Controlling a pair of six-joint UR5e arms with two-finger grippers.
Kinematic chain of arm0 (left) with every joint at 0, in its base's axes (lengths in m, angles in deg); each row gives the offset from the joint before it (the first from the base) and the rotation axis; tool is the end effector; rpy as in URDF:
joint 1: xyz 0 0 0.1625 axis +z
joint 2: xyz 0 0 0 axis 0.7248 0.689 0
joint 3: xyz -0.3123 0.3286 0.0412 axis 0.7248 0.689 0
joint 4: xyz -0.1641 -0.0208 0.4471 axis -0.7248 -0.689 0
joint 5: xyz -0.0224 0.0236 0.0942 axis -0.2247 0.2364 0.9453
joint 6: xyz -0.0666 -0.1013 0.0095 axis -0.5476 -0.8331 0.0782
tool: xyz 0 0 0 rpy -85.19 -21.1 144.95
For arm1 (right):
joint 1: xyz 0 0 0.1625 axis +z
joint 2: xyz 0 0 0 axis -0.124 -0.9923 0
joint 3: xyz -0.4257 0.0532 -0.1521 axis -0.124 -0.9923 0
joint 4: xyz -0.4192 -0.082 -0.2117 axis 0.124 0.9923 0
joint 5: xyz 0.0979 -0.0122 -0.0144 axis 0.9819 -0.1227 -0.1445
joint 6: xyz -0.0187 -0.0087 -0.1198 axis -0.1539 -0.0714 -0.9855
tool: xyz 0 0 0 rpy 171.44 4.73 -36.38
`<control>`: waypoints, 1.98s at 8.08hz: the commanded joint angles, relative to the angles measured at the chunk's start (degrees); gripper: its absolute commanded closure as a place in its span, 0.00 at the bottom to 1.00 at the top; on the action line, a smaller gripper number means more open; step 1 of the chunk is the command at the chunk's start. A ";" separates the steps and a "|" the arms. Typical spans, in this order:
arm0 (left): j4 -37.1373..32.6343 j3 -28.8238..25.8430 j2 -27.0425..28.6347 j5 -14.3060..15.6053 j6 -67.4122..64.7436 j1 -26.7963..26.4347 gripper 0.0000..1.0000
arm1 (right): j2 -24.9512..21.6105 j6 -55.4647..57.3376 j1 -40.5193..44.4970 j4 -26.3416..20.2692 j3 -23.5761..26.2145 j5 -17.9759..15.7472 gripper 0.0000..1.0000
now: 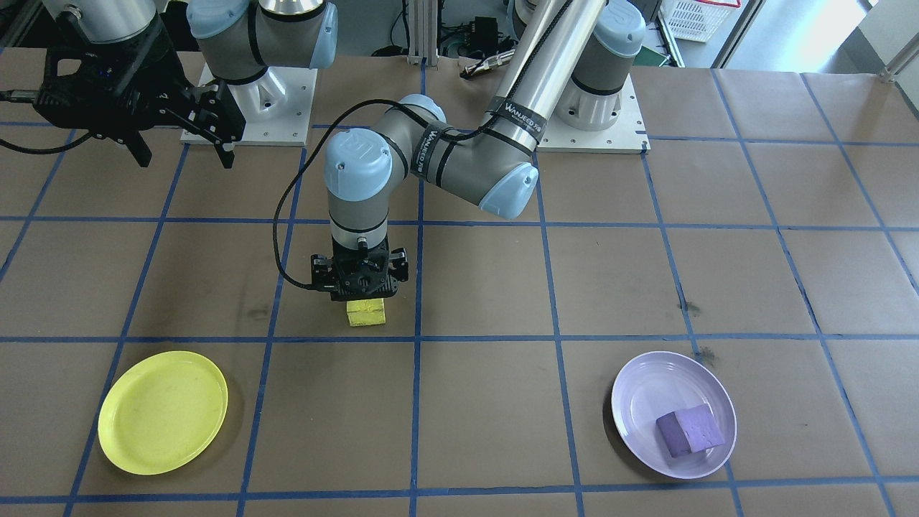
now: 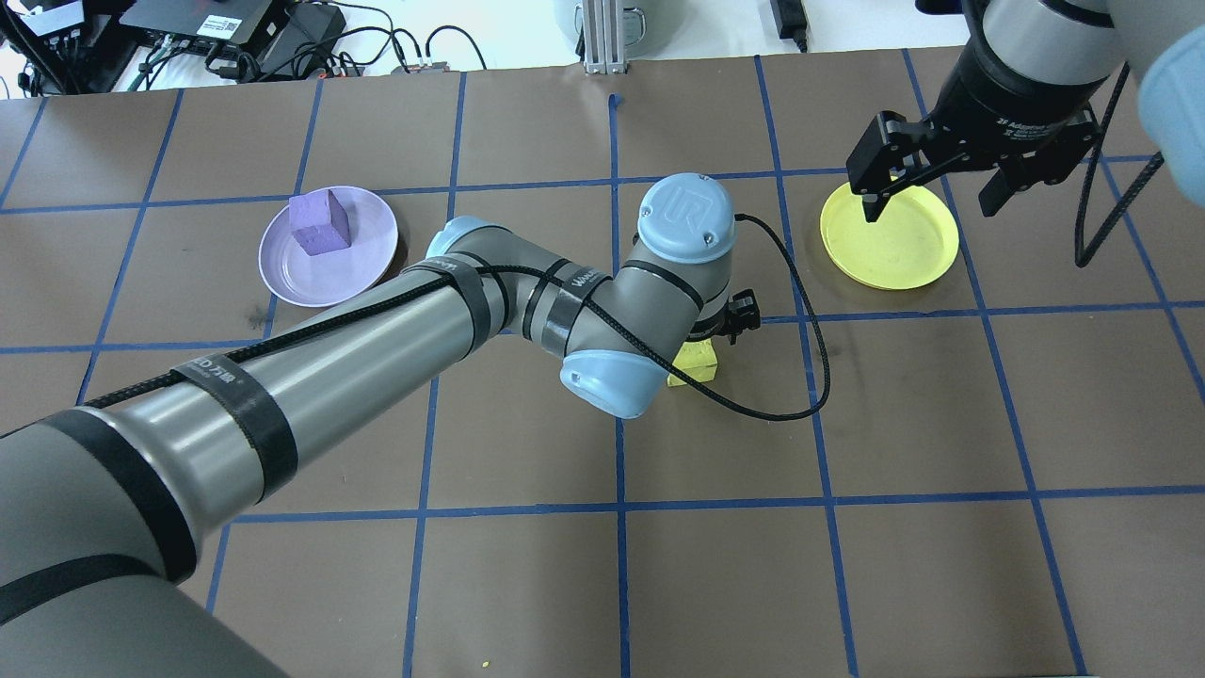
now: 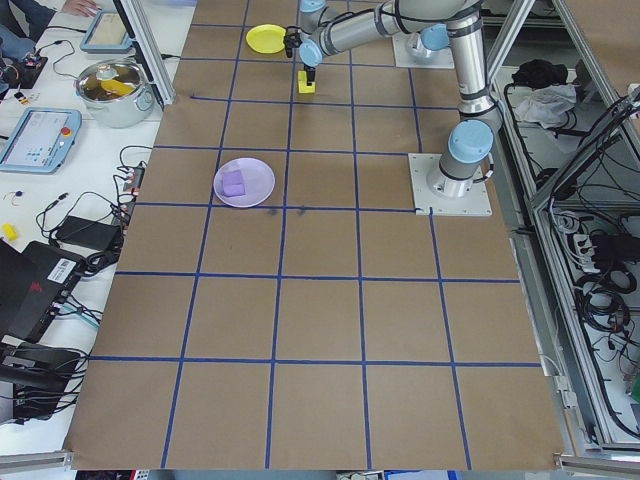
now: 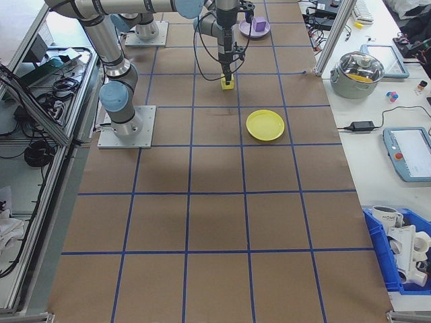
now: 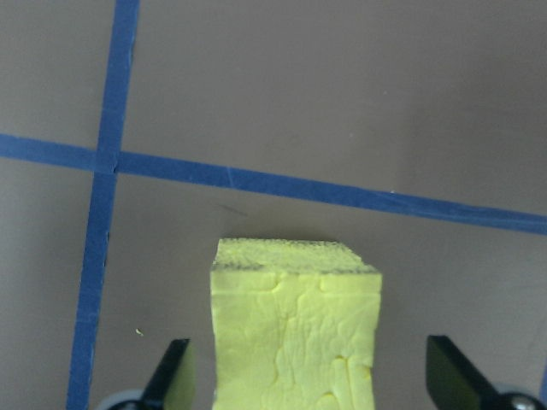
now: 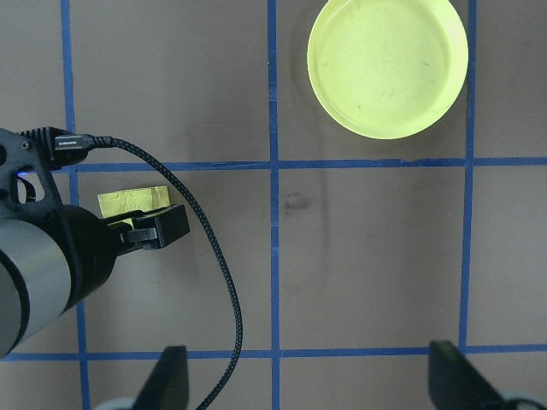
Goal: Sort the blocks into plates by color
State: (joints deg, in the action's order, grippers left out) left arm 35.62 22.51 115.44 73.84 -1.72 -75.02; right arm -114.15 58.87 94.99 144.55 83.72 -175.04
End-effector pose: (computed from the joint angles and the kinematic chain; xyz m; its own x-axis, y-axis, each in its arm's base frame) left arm -0.4923 -0.5397 0.1788 -0.9803 -0.1660 0.1070 -0.1732 0.9830 -0.0613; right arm 0.1132 -0.5315 0.5235 -1.0000 0.0052 0.0053 0.0048 0.9984 -0.0572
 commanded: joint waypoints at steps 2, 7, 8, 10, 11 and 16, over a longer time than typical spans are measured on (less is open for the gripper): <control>-1.77 -0.21 -9.08 -0.69 3.15 1.14 0.00 | 0.15 -0.43 -0.07 0.03 0.18 0.72 0.00; -33.05 -1.78 -25.24 5.76 33.38 23.25 0.00 | 6.29 -0.87 1.51 5.73 1.05 5.55 0.00; -36.98 -5.01 -27.89 6.07 33.50 24.17 0.00 | 7.69 -0.78 3.60 7.31 1.14 5.13 0.00; -47.69 -11.34 -31.41 6.68 33.59 24.35 0.00 | 12.86 0.27 10.71 10.99 1.23 3.81 0.00; -48.53 -14.50 -32.91 6.34 33.59 24.79 0.00 | 16.20 2.80 13.18 11.71 1.41 3.81 0.00; -47.66 -16.21 -34.15 6.07 36.84 29.44 0.00 | 26.50 6.42 17.42 13.83 1.58 1.96 0.00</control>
State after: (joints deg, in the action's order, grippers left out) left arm -12.32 6.11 81.96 80.33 33.51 -47.87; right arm -90.94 64.94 112.07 158.37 85.29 -172.84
